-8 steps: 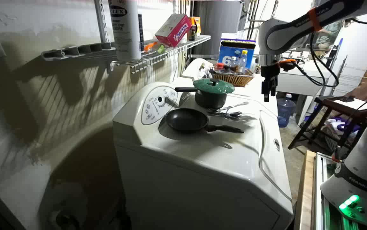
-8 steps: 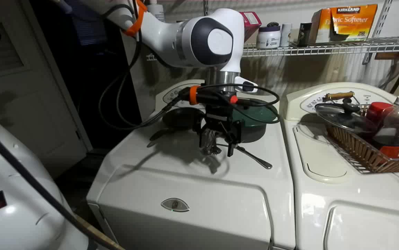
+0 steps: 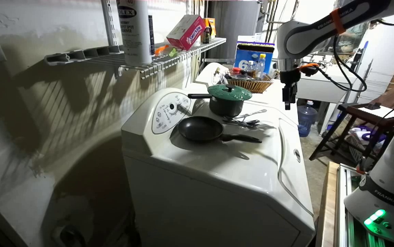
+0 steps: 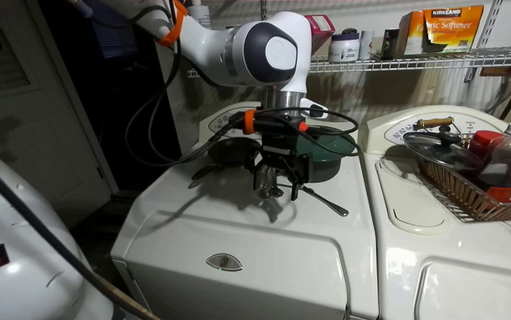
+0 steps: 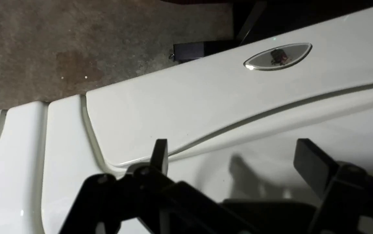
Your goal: Put the knife on the pan
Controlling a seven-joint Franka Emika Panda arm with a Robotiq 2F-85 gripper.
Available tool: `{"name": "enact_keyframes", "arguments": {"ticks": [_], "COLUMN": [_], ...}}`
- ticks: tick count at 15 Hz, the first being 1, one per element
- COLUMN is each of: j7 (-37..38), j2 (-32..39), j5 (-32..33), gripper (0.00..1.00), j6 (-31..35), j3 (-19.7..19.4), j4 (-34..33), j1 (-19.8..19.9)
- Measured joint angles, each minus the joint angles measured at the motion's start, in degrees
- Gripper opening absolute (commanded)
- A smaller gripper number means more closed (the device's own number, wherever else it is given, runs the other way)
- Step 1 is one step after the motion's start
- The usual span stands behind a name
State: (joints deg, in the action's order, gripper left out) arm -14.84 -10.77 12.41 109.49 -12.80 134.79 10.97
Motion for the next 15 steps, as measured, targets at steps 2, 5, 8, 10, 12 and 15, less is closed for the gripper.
{"name": "enact_keyframes", "arguments": {"ticks": [2, 5, 8, 10, 12, 15], "j7": [-4.3, -9.0, -15.2, -21.0, -27.5, -36.9], "j2": [0.1, 0.1, 0.6, 1.4, 2.3, 4.1], "j5": [1.6, 6.5, 10.0, 10.7, 10.7, 10.5], "gripper": [1.00, 1.00, 1.00, 1.00, 1.00, 1.00], "j6": [-1.3, -3.1, -3.5, -3.3, -2.4, 0.6], "j3": [0.3, 0.8, 1.1, 1.1, 0.7, -0.4], "j4": [-0.2, -1.6, -4.3, -6.6, -8.6, -11.3], "j1": [-0.3, -0.7, -1.3, -1.6, -1.6, -1.4]}}
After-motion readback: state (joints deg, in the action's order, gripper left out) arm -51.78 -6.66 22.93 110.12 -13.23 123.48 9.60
